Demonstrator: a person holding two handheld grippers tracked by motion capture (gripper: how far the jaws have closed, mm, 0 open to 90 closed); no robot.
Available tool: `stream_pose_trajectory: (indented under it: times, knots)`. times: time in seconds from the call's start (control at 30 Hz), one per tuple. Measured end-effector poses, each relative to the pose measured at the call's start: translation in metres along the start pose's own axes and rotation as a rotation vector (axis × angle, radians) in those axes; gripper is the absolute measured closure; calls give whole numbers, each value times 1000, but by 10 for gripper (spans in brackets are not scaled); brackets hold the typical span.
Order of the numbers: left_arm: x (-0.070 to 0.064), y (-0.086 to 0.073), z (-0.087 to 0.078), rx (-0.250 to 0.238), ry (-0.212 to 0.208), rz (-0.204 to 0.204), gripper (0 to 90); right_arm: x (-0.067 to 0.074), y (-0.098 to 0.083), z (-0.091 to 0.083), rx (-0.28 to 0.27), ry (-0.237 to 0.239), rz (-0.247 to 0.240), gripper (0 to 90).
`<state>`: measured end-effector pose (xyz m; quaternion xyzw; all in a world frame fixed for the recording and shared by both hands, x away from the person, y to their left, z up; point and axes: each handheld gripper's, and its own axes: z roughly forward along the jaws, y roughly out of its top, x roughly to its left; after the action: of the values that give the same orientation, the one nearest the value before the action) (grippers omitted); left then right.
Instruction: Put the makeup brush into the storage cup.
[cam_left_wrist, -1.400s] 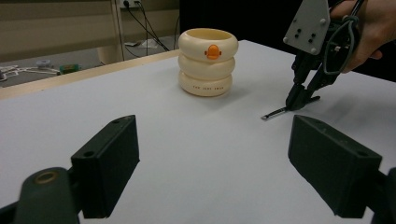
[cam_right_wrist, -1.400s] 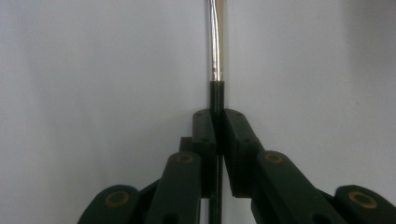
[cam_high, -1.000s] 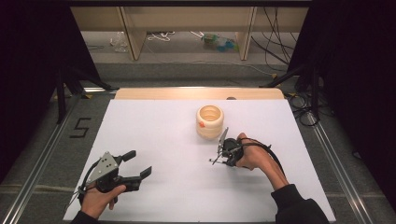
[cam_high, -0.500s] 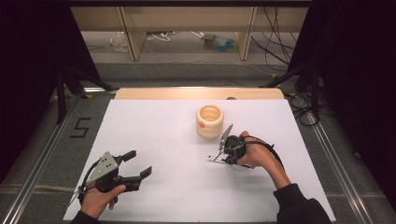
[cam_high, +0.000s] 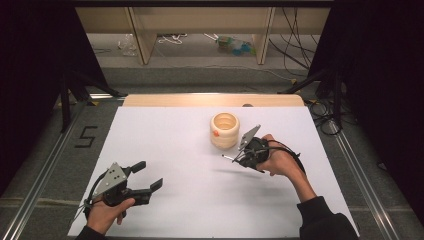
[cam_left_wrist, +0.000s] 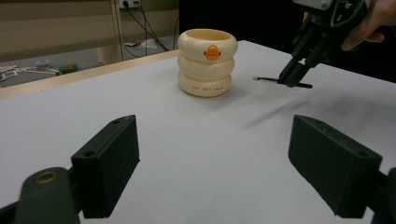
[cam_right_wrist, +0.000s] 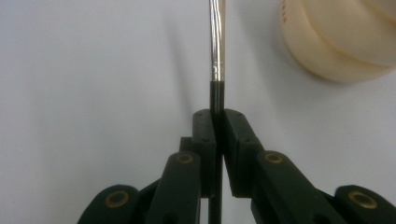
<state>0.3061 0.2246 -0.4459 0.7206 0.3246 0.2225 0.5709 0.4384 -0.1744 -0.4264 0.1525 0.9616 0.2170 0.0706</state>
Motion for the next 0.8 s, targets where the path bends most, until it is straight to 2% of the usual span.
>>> stream_pose_trajectory:
  times: [0.07,0.13,0.23,0.37,0.57,0.77,0.8]
  knots:
    - [0,0,0,0,-2,5,164,-1,2,0,-45,2,1,841]
    - [0,0,0,-2,-3,5,164,-1,3,-1,-97,-17,0,841]
    - [1,0,0,-2,-2,7,164,-2,6,-5,-167,-29,23,841]
    - [0,0,0,-3,-3,4,164,-3,7,-8,-235,-53,44,842]
    - [1,0,0,-4,0,2,164,-3,9,-10,-303,-80,59,841]
    - [0,0,0,-5,-3,3,164,-3,10,-11,-346,-102,66,841]
    - [0,0,0,-5,-1,1,164,-3,10,-12,-349,-91,74,841]
